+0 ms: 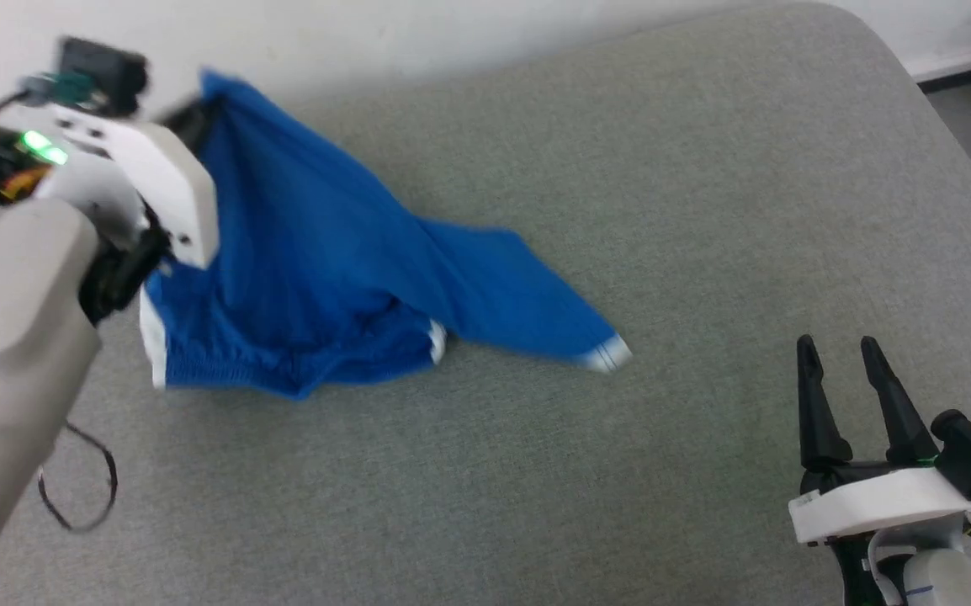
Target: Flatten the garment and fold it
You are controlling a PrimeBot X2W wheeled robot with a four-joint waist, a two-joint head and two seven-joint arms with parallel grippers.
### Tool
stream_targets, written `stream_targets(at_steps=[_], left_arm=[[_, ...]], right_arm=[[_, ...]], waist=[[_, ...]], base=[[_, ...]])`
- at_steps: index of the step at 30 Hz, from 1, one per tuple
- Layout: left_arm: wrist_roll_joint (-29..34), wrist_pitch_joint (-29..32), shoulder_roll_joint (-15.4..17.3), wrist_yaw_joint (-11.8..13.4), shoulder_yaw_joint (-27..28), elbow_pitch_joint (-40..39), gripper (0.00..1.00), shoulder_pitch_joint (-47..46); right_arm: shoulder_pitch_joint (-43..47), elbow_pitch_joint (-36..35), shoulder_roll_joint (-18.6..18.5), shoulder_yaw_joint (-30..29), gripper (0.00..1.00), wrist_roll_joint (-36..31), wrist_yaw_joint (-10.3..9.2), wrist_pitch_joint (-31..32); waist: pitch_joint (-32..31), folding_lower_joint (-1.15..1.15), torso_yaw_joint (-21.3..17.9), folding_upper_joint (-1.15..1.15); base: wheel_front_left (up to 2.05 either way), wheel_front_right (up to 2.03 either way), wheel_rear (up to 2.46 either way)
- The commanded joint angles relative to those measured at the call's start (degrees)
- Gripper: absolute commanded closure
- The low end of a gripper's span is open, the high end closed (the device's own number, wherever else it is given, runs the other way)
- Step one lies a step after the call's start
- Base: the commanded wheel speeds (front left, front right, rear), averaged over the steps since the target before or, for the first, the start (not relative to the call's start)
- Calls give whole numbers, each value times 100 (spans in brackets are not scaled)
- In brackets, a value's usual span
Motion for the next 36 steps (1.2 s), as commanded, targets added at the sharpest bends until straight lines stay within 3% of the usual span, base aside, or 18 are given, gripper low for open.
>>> stream_targets(at_steps=[1,6,10,14,20,24,29,30,31,36], left_arm=[[90,-314,10,107,106,73,100,-124],[636,-1471,19,373,157,-66,100,-401],[1165,-1825,6,545,-52,-663,100,-453],[1395,-1372,-109,493,-686,-1332,100,100],[1325,-463,-553,461,-1826,-2059,100,1523],[1281,-168,-952,462,-2337,-2030,100,2327],[1328,-107,-1362,445,-2478,-1677,100,2766],[1357,-135,-1451,471,-2489,-1577,41,2809],[1403,-188,-1532,505,-2496,-1485,0,2825],[1455,-496,-1764,561,-2458,-1246,0,2829]], right_arm=[[17,11,19,37,0,-63,-3,-30],[66,8,19,49,0,-103,-3,-30],[116,23,19,3,0,-143,-3,-30],[178,57,19,0,0,-168,-3,-30],[198,67,19,45,0,-187,-3,-30],[164,84,19,65,0,-225,-3,-30],[139,91,19,67,0,-251,-3,-25],[141,90,19,70,0,-254,-3,-18],[148,85,19,78,0,-259,-3,-9],[230,40,19,80,0,-288,-3,64]], waist=[[-45,1,55,0],[-91,1,153,0],[-200,1,266,0],[-368,1,374,0],[-541,1,522,0],[-596,1,610,0],[-659,1,725,0],[-679,1,768,0],[-701,1,815,0],[-900,1,1098,0]], base=[[0,0,0],[0,0,0],[0,0,0],[0,0,0],[0,0,0],[0,0,0],[0,0,0],[0,0,0],[0,0,0],[0,0,0]])
